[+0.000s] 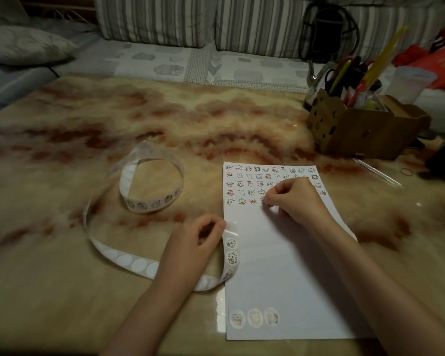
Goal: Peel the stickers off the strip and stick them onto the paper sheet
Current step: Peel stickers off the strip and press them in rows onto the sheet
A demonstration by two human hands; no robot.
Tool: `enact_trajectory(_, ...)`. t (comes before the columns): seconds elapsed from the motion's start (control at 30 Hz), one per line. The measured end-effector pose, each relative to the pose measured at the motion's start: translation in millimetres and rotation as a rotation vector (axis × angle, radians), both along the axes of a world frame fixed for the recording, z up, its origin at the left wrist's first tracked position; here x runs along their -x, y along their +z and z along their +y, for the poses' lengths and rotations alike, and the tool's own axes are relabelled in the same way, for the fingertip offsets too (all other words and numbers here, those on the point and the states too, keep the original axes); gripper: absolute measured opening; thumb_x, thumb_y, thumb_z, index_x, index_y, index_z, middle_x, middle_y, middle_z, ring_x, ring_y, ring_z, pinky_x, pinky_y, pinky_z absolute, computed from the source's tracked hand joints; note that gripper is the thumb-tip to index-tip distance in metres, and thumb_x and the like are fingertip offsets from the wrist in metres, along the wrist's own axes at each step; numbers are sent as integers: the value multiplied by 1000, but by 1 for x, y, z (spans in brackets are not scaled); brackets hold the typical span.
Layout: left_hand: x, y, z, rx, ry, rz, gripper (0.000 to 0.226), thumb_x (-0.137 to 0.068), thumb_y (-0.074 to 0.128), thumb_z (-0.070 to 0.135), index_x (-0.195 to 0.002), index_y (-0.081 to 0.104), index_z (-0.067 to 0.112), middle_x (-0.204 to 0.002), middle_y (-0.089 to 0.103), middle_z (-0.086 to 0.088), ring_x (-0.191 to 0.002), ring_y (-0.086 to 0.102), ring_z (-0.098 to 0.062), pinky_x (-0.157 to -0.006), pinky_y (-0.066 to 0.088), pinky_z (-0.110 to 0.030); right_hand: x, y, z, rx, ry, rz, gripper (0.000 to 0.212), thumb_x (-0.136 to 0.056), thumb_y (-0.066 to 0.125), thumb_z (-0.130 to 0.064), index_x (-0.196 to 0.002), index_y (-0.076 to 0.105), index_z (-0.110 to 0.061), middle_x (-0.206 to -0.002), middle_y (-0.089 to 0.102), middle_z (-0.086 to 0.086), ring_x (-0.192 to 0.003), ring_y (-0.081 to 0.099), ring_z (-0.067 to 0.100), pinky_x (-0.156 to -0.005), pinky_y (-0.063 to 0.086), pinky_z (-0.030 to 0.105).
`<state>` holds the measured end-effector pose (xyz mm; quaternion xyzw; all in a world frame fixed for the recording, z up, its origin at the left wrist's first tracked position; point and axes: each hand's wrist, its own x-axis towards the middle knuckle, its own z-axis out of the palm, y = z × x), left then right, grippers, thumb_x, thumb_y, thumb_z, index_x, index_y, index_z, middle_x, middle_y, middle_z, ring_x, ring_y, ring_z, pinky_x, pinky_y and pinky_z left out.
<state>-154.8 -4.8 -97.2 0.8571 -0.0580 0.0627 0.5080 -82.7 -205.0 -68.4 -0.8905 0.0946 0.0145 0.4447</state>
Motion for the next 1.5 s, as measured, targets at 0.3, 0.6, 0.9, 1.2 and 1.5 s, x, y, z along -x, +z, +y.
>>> enact_trajectory(0.3, 1, -2, 0, -27, 4, -10, 15, -89, 59, 28, -75, 63, 30, -72, 68, 9, -68, 63, -12, -66, 48, -32, -2, -9, -7, 38, 4, -52, 16, -73, 79, -15, -77, 63, -14, -55, 58, -5, -37, 49, -4, -53, 37, 22)
enact_trajectory(0.6, 0, -1, 0, -3, 9, 13, 13, -89, 60, 25, -77, 66, 24, -73, 69, 12, -70, 62, -3, -65, 45, -20, -2, -13, -6, 53, -34, -75, 27, -72, 81, -26, -78, 59, -13, -61, 60, -3, -51, 56, 4, -55, 39, 26)
enact_trajectory(0.9, -1, 4, 0, 71, 18, 30, 18, -89, 61, 19, -74, 66, 27, -72, 69, 14, -68, 62, 3, -62, 43, -11, -2, -13, -7, 42, -49, -122, 11, -85, 67, -17, -77, 59, -18, -65, 57, -2, -51, 53, 6, -54, 38, 24)
enact_trajectory(1.2, -6, 28, 2, 300, 66, 32, 20, -94, 54, 16, -82, 68, 8, -66, 64, -8, -40, 48, -3, -45, 39, -13, 57, 31, 39, -380, 358, -199, 4, -81, 72, -8, -82, 68, -9, -73, 71, 3, -66, 65, 8, -62, 49, 21)
enact_trajectory(1.5, -9, 34, -8, 626, 80, 246, 36, -95, 51, 18, -65, 70, 14, -55, 64, 0, -42, 54, -7, -42, 46, -16, 69, 24, 47, -393, 232, -223, 20, -76, 73, 5, -76, 71, -15, -68, 70, 0, -65, 63, 14, -64, 56, 31)
